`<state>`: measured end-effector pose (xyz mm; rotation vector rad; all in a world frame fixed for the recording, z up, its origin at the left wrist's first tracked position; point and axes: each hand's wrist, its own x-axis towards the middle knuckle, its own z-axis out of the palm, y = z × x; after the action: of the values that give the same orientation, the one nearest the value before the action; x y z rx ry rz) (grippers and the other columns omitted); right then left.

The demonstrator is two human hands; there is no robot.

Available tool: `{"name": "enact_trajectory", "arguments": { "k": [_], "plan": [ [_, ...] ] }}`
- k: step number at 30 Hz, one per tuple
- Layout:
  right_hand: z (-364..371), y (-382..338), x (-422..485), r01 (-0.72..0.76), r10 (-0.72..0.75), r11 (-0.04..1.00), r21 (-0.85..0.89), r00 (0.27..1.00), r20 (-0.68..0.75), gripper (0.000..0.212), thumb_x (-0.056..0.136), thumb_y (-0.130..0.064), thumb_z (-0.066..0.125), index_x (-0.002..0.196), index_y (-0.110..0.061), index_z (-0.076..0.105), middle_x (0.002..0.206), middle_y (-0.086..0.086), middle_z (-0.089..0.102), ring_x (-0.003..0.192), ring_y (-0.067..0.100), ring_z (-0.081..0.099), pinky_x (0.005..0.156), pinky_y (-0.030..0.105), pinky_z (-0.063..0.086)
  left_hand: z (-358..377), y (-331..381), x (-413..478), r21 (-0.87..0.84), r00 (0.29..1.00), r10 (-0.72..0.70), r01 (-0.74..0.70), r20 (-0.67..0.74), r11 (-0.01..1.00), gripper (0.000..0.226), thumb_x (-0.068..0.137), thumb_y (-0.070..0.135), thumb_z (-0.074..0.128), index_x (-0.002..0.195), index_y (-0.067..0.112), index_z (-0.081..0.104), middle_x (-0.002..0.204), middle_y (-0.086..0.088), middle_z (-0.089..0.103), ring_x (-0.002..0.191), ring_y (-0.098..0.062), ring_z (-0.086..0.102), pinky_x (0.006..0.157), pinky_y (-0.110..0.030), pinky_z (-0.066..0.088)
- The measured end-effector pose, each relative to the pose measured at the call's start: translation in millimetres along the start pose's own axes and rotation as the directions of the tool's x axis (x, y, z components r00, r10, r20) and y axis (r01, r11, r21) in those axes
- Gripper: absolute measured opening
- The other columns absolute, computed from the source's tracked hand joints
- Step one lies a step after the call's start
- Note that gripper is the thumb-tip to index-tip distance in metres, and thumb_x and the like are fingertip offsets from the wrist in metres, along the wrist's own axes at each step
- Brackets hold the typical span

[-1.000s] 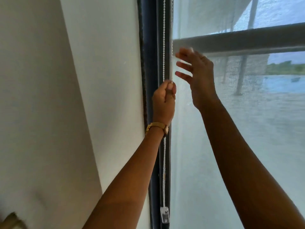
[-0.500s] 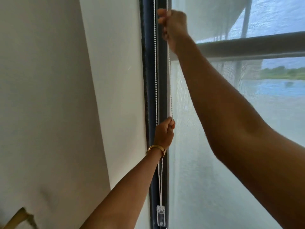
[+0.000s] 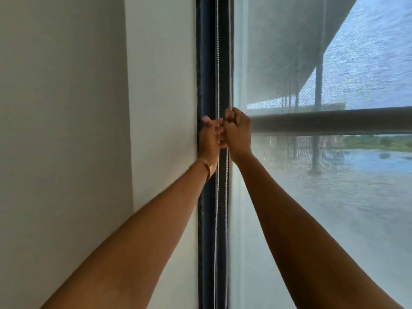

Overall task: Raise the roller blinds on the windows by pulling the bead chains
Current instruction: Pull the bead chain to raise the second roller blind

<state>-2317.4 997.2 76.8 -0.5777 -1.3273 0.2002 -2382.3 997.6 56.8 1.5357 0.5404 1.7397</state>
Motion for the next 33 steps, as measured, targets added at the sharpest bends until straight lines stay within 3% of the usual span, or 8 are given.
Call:
{"name": "enact_trajectory", "arguments": {
  "k": [7, 11, 16, 20, 24, 26, 29, 33],
  "plan": [
    [-9, 77, -70, -0.188, 0.191, 0.98, -0.064, 0.981, 0.046, 0.038, 0.089, 0.006, 0.035, 0.06, -0.019, 0.041, 0.058, 0.001, 0.041, 0.054, 0.011, 0.04, 0.053, 0.022, 0.035, 11, 51, 52, 0.099, 0.989, 0.129, -0.121, -0.074, 0.988, 0.051, 0.098, 0.04, 0.03, 0.118, 0.001, 0.056, 0.107, -0.016, 0.067, 0.088, -0.024, 0.065, 0.077, -0.032, 0.054],
    [-17, 116, -120, -0.263, 0.272, 0.951, -0.163, 0.961, 0.04, 0.033, 0.095, -0.003, 0.039, 0.063, -0.012, 0.043, 0.056, 0.0, 0.039, 0.054, 0.009, 0.037, 0.054, 0.018, 0.032, 24, 45, 61, 0.108, 0.973, 0.067, -0.044, -0.22, 0.993, 0.032, 0.096, 0.025, 0.042, 0.072, 0.011, 0.058, 0.071, -0.008, 0.062, 0.06, -0.018, 0.055, 0.06, -0.029, 0.046],
    [-24, 149, -173, -0.349, 0.36, 0.917, -0.195, 0.933, 0.022, 0.038, 0.096, -0.006, 0.041, 0.06, -0.018, 0.042, 0.056, 0.0, 0.041, 0.055, 0.011, 0.037, 0.054, 0.025, 0.031, 45, 26, 56, 0.04, 0.988, -0.038, 0.044, -0.148, 0.998, 0.029, 0.097, 0.019, 0.037, 0.096, 0.002, 0.061, 0.066, -0.002, 0.054, 0.055, -0.013, 0.048, 0.051, -0.024, 0.04],
    [-31, 147, -184, -0.348, 0.372, 0.908, -0.234, 0.926, 0.064, 0.042, 0.093, 0.0, 0.04, 0.057, -0.02, 0.034, 0.052, -0.006, 0.032, 0.048, 0.006, 0.028, 0.049, 0.017, 0.023, 38, 5, 41, 0.287, 0.922, 0.311, -0.24, -0.231, 0.927, 0.032, 0.093, 0.005, 0.034, 0.077, 0.006, 0.062, 0.063, 0.005, 0.051, 0.059, -0.003, 0.047, 0.057, -0.012, 0.041],
    [-39, 146, -185, -0.559, 0.542, 0.827, 0.055, 0.821, 0.18, 0.04, 0.097, -0.003, 0.03, 0.065, -0.015, 0.051, 0.063, 0.006, 0.051, 0.053, 0.011, 0.043, 0.044, 0.018, 0.033, 34, -6, 23, 0.372, 0.89, 0.42, -0.334, -0.178, 0.866, 0.033, 0.088, -0.003, 0.033, 0.064, 0.012, 0.05, 0.053, 0.006, 0.042, 0.05, -0.003, 0.039, 0.048, -0.007, 0.037],
    [-39, 145, -183, -0.62, 0.573, 0.765, 0.174, 0.778, 0.258, 0.03, 0.098, -0.016, 0.033, 0.078, -0.011, 0.055, 0.074, 0.007, 0.059, 0.063, 0.02, 0.052, 0.053, 0.025, 0.043, 30, -10, 19, 0.362, 0.888, 0.421, -0.336, -0.185, 0.869, 0.034, 0.087, -0.004, 0.033, 0.061, 0.014, 0.047, 0.052, 0.006, 0.041, 0.047, -0.002, 0.038, 0.047, -0.008, 0.035],
    [-38, 130, -163, -0.547, 0.489, 0.811, 0.206, 0.829, 0.272, 0.036, 0.093, -0.038, 0.038, 0.1, -0.008, 0.057, 0.087, 0.01, 0.064, 0.075, 0.021, 0.062, 0.071, 0.034, 0.052, 27, -22, 13, 0.344, 0.9, 0.399, -0.324, -0.174, 0.881, 0.032, 0.086, -0.005, 0.032, 0.061, 0.011, 0.046, 0.051, 0.005, 0.039, 0.044, 0.001, 0.04, 0.047, -0.007, 0.033],
    [-27, 89, -101, -0.393, 0.381, 0.906, 0.158, 0.919, 0.102, 0.036, 0.101, -0.029, 0.026, 0.09, -0.016, 0.059, 0.087, 0.006, 0.064, 0.08, 0.015, 0.062, 0.07, 0.025, 0.053, 26, -38, -10, 0.338, 0.917, 0.353, -0.277, -0.188, 0.9, 0.031, 0.088, -0.004, 0.033, 0.064, 0.008, 0.048, 0.056, 0.003, 0.045, 0.053, -0.002, 0.045, 0.057, -0.006, 0.04]
  ]
}}
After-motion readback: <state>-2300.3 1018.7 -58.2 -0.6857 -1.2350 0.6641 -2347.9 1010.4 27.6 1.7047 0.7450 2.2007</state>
